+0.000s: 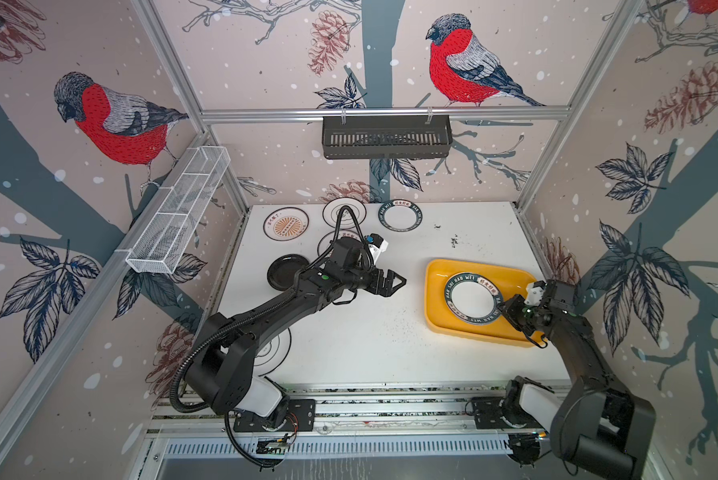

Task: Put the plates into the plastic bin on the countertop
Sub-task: 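Open the right gripper to release the green plate, then reach the right gripper across to the orange-sunburst plate's rim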

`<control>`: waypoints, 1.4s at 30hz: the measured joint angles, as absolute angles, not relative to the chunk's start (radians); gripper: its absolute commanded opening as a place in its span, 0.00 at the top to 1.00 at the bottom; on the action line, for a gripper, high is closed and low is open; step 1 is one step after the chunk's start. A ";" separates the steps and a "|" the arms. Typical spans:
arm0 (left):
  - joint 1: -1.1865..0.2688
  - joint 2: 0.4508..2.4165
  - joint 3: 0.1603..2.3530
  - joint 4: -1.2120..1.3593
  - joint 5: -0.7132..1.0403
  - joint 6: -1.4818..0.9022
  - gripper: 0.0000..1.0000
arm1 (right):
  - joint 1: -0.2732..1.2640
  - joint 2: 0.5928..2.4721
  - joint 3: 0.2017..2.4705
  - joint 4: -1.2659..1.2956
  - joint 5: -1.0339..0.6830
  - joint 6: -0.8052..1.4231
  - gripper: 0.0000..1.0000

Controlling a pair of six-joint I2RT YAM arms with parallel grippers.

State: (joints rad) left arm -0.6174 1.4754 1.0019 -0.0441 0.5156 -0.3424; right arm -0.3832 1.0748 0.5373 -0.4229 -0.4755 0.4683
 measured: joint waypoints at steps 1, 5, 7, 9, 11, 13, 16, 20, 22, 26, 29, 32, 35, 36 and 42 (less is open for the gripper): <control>-0.617 1.475 1.002 -0.044 0.516 -0.342 0.04 | -0.383 1.074 0.541 -0.423 -0.469 0.468 0.58; -0.615 1.475 1.002 -0.044 0.516 -0.344 0.04 | -0.385 1.069 0.552 -0.427 -0.444 0.469 0.47; -0.611 1.475 1.002 -0.044 0.515 -0.344 0.04 | -0.385 1.059 0.559 -0.434 -0.429 0.469 0.43; -0.606 1.473 1.002 -0.045 0.513 -0.350 0.04 | -0.385 1.044 0.565 -0.440 -0.413 0.470 0.40; -0.599 1.467 1.002 -0.047 0.496 -0.364 0.04 | -0.385 1.023 0.575 -0.445 -0.411 0.475 0.31; -0.586 1.457 1.002 -0.051 0.488 -0.368 0.04 | -0.379 0.995 0.594 -0.446 -0.408 0.476 0.23; -0.558 1.434 0.997 -0.054 0.447 -0.393 0.04 | -0.349 0.951 0.636 -0.442 -0.403 0.498 0.17; -0.511 1.395 0.960 -0.049 0.380 -0.421 0.04 | -0.260 0.924 0.694 -0.403 -0.377 0.520 0.09; -0.496 1.378 0.943 -0.047 0.348 -0.422 0.04 | -0.191 0.941 0.729 -0.379 -0.347 0.528 0.06; -0.477 1.343 0.919 -0.038 0.299 -0.422 0.04 | -0.041 1.031 0.820 -0.305 -0.292 0.550 0.00; -0.451 1.319 0.908 -0.026 0.257 -0.423 0.04 | 0.083 1.133 0.906 -0.239 -0.256 0.547 0.01; -0.435 1.297 0.894 -0.019 0.231 -0.439 0.04 | 0.195 1.254 0.990 -0.169 -0.236 0.543 0.00; -0.411 1.277 0.887 -0.018 0.215 -0.447 0.04 | 0.284 1.387 1.052 -0.088 -0.233 0.538 0.01; -0.397 1.269 0.886 -0.017 0.206 -0.451 0.04 | 0.310 1.435 1.071 -0.061 -0.233 0.535 0.01; -0.330 1.221 0.872 0.005 0.183 -0.475 0.04 | 0.441 1.758 1.252 0.072 -0.266 0.540 0.01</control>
State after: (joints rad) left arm -0.3302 1.2213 0.8719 0.0051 0.1825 -0.4747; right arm 0.4412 1.7576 1.2522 0.0719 -0.2657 0.5404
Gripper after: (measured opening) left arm 0.963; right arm 0.995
